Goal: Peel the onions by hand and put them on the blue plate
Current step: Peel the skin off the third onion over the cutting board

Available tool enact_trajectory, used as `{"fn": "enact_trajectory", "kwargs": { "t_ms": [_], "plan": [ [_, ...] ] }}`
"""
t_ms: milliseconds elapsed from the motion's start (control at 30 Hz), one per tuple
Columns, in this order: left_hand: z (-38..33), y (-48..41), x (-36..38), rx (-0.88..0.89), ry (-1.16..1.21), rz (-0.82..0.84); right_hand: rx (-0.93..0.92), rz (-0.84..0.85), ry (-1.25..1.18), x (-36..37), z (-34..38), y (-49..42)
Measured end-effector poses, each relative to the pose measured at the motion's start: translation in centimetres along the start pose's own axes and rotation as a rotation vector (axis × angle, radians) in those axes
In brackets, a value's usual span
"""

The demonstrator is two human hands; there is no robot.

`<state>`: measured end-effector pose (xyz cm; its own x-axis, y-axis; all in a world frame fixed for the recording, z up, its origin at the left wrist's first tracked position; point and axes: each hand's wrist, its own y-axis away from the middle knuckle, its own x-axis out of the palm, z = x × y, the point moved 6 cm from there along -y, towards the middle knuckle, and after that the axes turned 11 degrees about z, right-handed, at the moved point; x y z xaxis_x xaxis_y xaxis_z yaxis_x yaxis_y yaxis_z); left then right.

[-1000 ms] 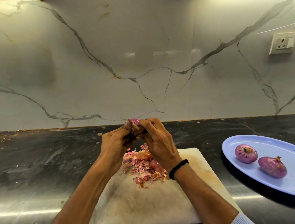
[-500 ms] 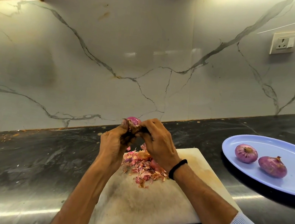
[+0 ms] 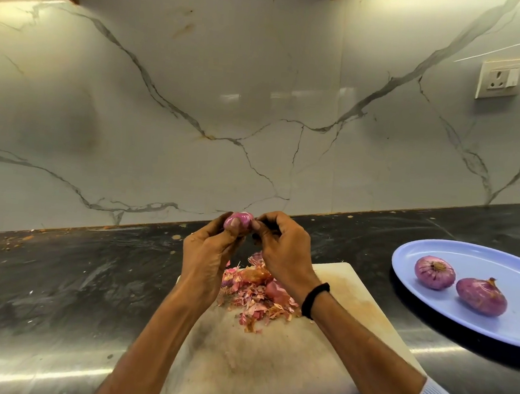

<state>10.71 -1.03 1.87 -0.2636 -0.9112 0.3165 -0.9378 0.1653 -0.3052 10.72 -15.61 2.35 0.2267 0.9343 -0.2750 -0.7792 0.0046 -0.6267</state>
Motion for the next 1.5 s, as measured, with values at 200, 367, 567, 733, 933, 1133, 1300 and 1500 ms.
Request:
{"fn": "enact_trajectory", "kwargs": {
  "t_ms": [200,367,567,733,933,1133,1300,1500],
  "plan": [
    [0.2,0.1,0.1,-0.009,-0.034,0.002,-0.044,0.046,0.116,0.6,0.5,0.4],
    [0.4,-0.3,-0.1,-0.025,0.056,0.019,0.155,0.143,-0.141,1.1,-0.7,0.1],
    [0.0,-0.5,-0.4,-0.033,0.102,0.053,0.334,0.083,-0.512,1.3,-1.7,0.2],
    [-0.3,-0.5,-0.4,-0.005,0.108,0.017,0.222,0.051,-0.527,-0.2,-0.6,-0.3],
    [-0.5,-0.5,-1.0,0.024,0.073,-0.05,-0.057,0.029,-0.104,-0.1,1.0,0.0],
    [-0.2,-0.1,0.0,0.007,0.079,0.029,-0.188,-0.078,0.068,-0.3,1.3,0.5],
    [-0.3,0.0,0.2,0.001,0.011,0.062,-0.231,-0.098,0.179,-0.5,1.9,0.6],
    [-0.5,-0.4,-0.3,0.031,-0.194,0.137,-0.15,-0.018,0.198,-0.2,1.5,0.4]
  ]
}}
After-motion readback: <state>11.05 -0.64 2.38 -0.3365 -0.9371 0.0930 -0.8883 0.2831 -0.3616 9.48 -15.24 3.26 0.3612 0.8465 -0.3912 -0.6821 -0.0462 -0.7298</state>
